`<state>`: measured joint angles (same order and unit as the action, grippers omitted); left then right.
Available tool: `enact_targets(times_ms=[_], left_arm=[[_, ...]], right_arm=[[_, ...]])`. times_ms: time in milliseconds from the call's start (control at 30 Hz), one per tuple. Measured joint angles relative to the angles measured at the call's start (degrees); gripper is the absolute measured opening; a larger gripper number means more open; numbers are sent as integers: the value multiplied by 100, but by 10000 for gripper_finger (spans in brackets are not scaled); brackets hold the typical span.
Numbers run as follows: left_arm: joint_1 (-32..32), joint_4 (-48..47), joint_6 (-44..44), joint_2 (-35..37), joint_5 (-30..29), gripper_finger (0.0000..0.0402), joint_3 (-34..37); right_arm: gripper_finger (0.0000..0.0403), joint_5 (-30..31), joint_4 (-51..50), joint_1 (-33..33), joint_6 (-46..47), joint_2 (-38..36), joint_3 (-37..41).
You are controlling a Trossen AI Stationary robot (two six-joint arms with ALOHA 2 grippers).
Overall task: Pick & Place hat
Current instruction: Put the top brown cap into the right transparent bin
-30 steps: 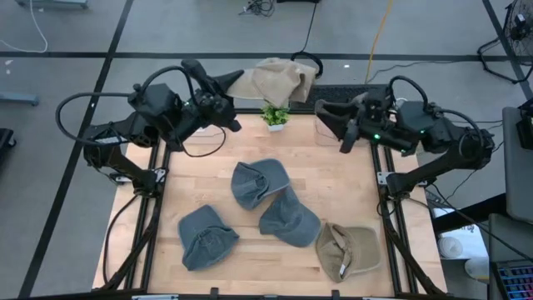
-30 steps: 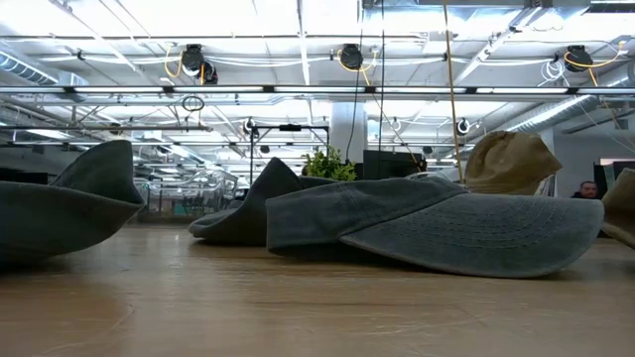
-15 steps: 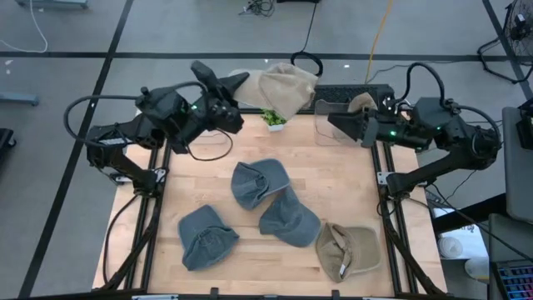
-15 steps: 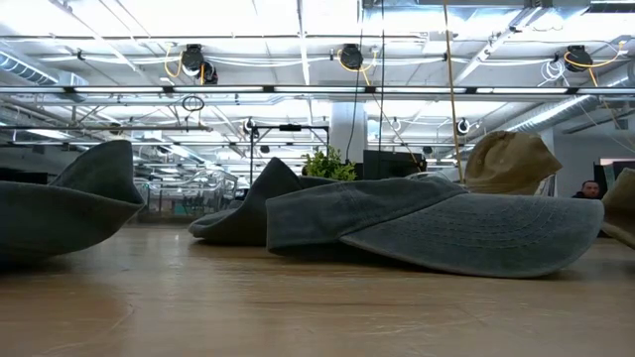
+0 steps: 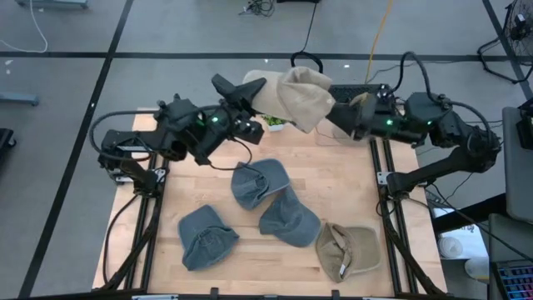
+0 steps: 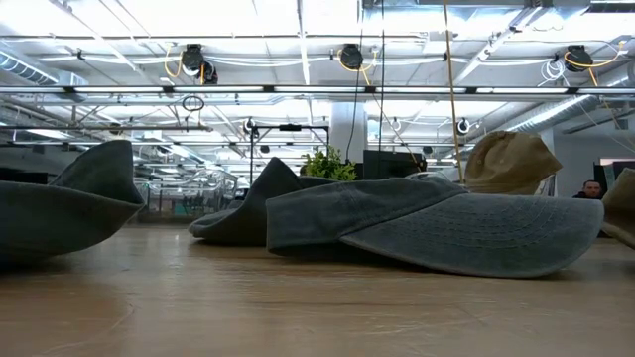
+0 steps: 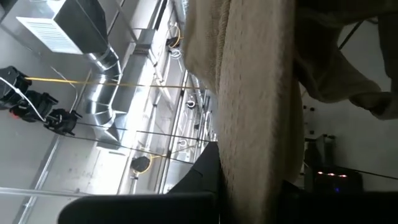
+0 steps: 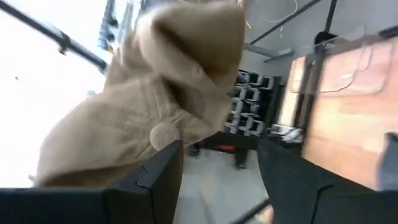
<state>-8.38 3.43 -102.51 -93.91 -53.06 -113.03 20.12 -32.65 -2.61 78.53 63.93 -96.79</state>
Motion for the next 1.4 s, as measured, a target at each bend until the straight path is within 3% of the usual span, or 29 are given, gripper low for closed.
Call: enact_targets(times_ms=[300,533,600,800,1033,1233,1400], left_arm=[[-37,409,-90,-64,25,9,0],[-37,417,-278,-64,35,9,0],[-37,422,-221,-64,14,9,0],[-35,684,278,-61,-365,9,0],[-60,601,519,-61,-553,9,0],[-96,519,582,-64,-569,9,0],[-98,517,639,-61,-597,9,0]], right_arm=[[196,-160,20,344,488,-357,0],[196,-558,650,404,453,-346,-4],[196,-846,868,406,-207,-315,-2],[196,-1404,1125,400,-3700,-367,-4],[196,-1178,1001,399,-6310,-265,-2],[196,-788,1206,398,-8205,-135,-2],[196,-810,1305,398,-8720,16,-2]])
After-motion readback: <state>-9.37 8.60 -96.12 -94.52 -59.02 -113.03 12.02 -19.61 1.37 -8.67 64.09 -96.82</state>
